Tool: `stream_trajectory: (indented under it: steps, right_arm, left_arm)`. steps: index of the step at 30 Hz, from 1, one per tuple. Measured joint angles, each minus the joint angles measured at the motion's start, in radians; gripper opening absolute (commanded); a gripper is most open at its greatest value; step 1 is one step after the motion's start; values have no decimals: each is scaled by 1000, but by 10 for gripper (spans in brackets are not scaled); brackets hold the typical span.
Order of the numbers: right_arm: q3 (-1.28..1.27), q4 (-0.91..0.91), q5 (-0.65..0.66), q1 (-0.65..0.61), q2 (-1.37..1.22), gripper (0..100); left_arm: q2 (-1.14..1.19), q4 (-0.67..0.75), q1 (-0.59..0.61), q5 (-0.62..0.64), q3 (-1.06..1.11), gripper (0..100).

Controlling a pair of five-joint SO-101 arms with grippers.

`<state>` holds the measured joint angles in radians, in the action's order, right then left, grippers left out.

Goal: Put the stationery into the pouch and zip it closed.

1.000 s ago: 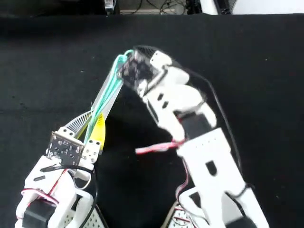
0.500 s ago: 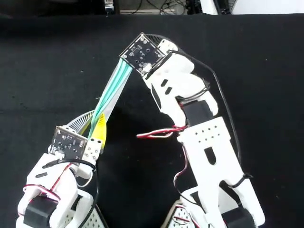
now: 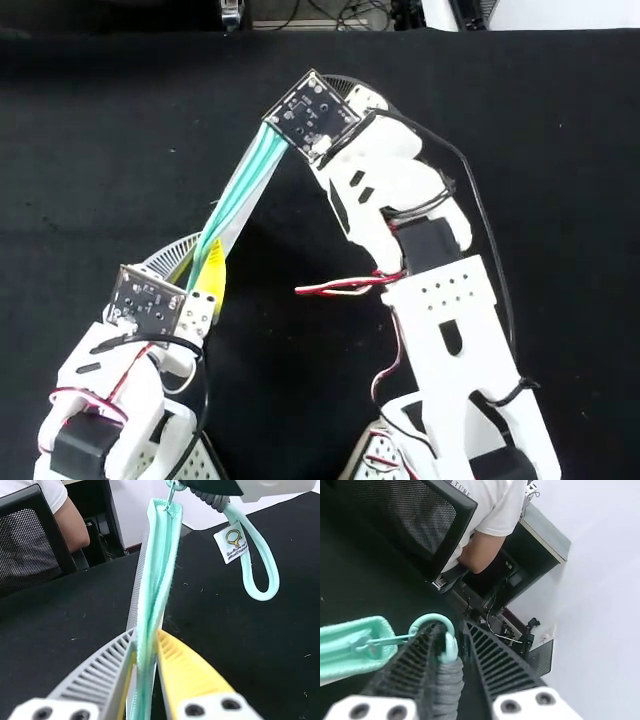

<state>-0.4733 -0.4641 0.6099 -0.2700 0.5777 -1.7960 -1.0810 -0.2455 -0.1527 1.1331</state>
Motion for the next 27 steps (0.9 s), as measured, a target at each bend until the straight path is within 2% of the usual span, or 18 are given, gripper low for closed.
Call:
stream_trajectory:
  steps: [6, 9, 12, 14, 20, 22, 25, 27]
  right_arm:
    - [0, -11, -2, 20, -5, 22]
    - [0, -89, -2, 14, 60, 128]
    - [5, -207, 0, -48, 157, 260]
    - [15, -288, 0, -97, 221, 294]
    - [18, -494, 2, -264, 315, 253]
    - [18, -552, 2, -284, 321, 177]
    - [17, -635, 2, -285, 325, 5]
    - [-17, -669, 2, -269, 345, 36]
  left_arm:
    - [5, 0, 0, 0, 0, 29]
    - [5, -2, 0, 0, 0, 29]
    - [-2, -18, 0, 3, 2, 29]
    - [-3, -23, 5, 3, 2, 29]
    - [-3, -23, 5, 3, 2, 29]
    - [-3, -23, 5, 3, 2, 29]
    - [-3, -23, 6, 3, 2, 29]
    - [-3, -23, 41, 3, 2, 29]
